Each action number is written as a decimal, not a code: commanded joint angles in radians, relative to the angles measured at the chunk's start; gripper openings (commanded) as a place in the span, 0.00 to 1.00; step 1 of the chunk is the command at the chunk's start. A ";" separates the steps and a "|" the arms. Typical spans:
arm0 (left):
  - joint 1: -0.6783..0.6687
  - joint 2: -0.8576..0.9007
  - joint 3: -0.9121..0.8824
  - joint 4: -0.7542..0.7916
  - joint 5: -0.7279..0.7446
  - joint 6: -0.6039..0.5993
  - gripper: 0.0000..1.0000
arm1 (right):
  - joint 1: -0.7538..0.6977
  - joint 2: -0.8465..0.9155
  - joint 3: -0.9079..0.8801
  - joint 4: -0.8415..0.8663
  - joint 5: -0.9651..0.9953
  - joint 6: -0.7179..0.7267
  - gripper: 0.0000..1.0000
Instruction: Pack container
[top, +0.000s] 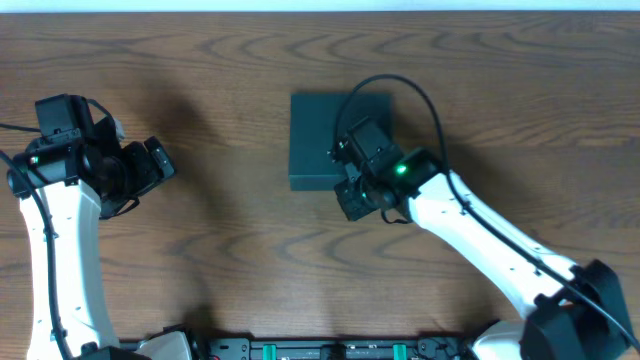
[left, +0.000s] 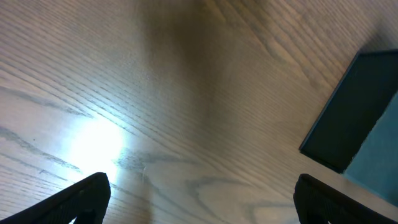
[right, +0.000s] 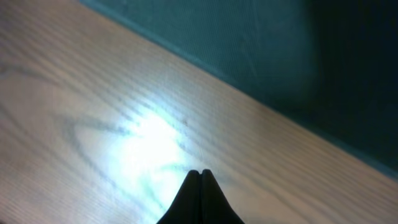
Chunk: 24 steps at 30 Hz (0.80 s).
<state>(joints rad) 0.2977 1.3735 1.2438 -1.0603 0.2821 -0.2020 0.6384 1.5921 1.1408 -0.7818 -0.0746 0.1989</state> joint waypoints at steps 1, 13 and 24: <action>0.005 0.005 -0.001 -0.001 -0.001 0.007 0.95 | -0.012 0.041 -0.021 0.066 -0.004 0.033 0.01; 0.005 0.005 -0.001 -0.001 -0.001 0.007 0.95 | -0.033 0.200 -0.021 0.267 0.067 0.055 0.01; 0.005 0.005 -0.001 -0.001 -0.001 0.007 0.95 | -0.034 0.130 -0.010 0.232 0.040 0.055 0.01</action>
<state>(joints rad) 0.2977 1.3735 1.2438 -1.0607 0.2821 -0.2020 0.6106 1.7828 1.1172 -0.5385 -0.0414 0.2382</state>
